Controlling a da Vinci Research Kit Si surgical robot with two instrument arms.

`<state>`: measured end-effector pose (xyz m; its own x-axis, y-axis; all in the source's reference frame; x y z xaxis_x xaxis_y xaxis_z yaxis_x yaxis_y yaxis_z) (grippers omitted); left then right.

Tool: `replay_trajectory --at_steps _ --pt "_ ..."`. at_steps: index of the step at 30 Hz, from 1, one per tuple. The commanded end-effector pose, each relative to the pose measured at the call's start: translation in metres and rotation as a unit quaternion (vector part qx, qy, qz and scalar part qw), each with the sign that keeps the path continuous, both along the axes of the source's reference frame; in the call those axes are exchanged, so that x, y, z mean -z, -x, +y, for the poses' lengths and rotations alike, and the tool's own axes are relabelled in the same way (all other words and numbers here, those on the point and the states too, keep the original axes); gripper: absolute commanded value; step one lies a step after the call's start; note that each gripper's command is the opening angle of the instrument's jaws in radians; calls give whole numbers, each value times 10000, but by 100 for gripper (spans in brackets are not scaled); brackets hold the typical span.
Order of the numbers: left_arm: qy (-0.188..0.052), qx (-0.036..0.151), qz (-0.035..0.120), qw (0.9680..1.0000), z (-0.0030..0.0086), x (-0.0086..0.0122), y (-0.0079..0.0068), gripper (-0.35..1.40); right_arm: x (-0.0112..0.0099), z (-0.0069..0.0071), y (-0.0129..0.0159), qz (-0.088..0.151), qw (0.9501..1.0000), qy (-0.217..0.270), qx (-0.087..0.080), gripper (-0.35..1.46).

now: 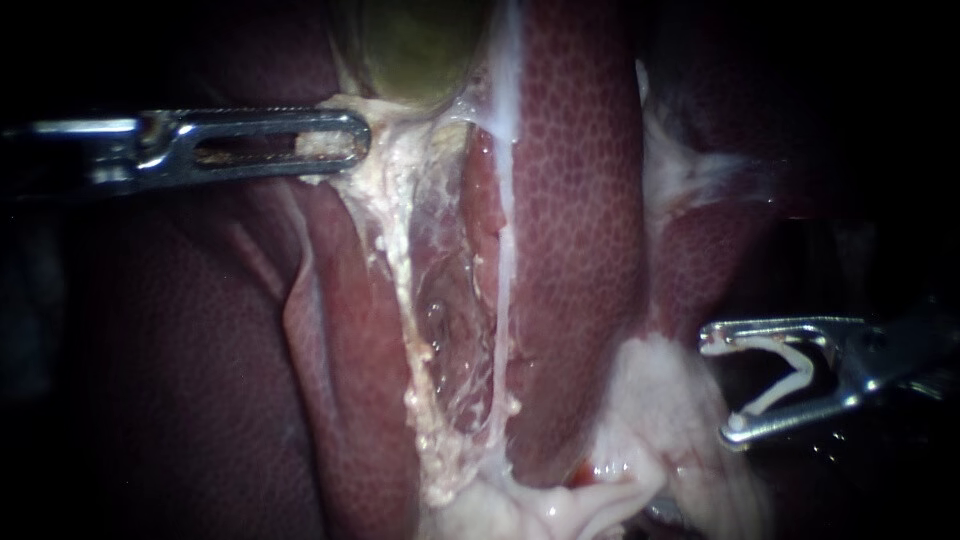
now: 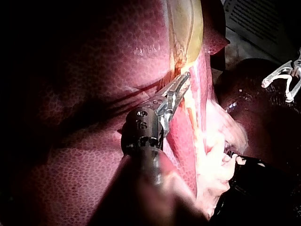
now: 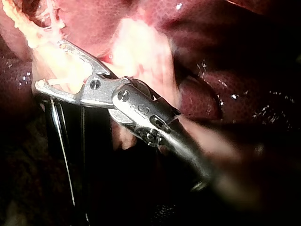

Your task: Clipping first clip left tube

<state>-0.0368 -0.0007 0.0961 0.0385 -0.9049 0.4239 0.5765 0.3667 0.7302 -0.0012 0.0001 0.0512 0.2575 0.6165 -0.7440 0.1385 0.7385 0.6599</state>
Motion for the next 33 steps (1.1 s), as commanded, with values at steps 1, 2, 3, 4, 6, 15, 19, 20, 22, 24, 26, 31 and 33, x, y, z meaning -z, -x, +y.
replay_trajectory --at_steps 1,2,3,4,6,15,19,20,22,24,26,31,33 --pt "1 2 1 10000 0 0 0 -35 0 0 0 0 10000 0 0 60" --pt "6 12 10 10000 0 0 -1 -35 0 0 0 0 10000 0 0 60" --pt "6 12 10 10000 0 0 -1 -35 0 0 0 -1 10000 0 1 60" --pt "6 13 11 10000 0 0 -1 -35 -1 0 1 -1 10000 0 2 60" --pt "6 13 11 10000 0 0 -1 -35 -1 0 1 -1 10000 0 1 60" --pt "5 12 11 10000 0 1 -3 -35 -1 0 -3 0 10000 1 -15 60" --pt "6 10 10 10000 0 1 -4 -35 -5 -1 -13 5 10000 15 -55 60" --pt "6 11 11 10000 0 1 -4 -35 -8 -1 -17 8 10000 22 -74 60" --pt "5 12 11 10000 0 1 -4 -35 -13 -2 -25 12 9999 35 -106 60" --pt "6 12 11 10000 0 1 -3 -35 -19 -4 -34 6 9999 52 -130 60" --pt "6 12 11 10000 0 1 -3 -35 -27 -8 -46 -10 9999 75 -153 60" --pt "7 14 13 10000 -1 1 -3 -35 -50 -15 -80 -16 9998 118 -172 60" --pt "7 15 14 10000 -1 1 -3 -35 -61 -20 -96 0 9998 134 -154 60"
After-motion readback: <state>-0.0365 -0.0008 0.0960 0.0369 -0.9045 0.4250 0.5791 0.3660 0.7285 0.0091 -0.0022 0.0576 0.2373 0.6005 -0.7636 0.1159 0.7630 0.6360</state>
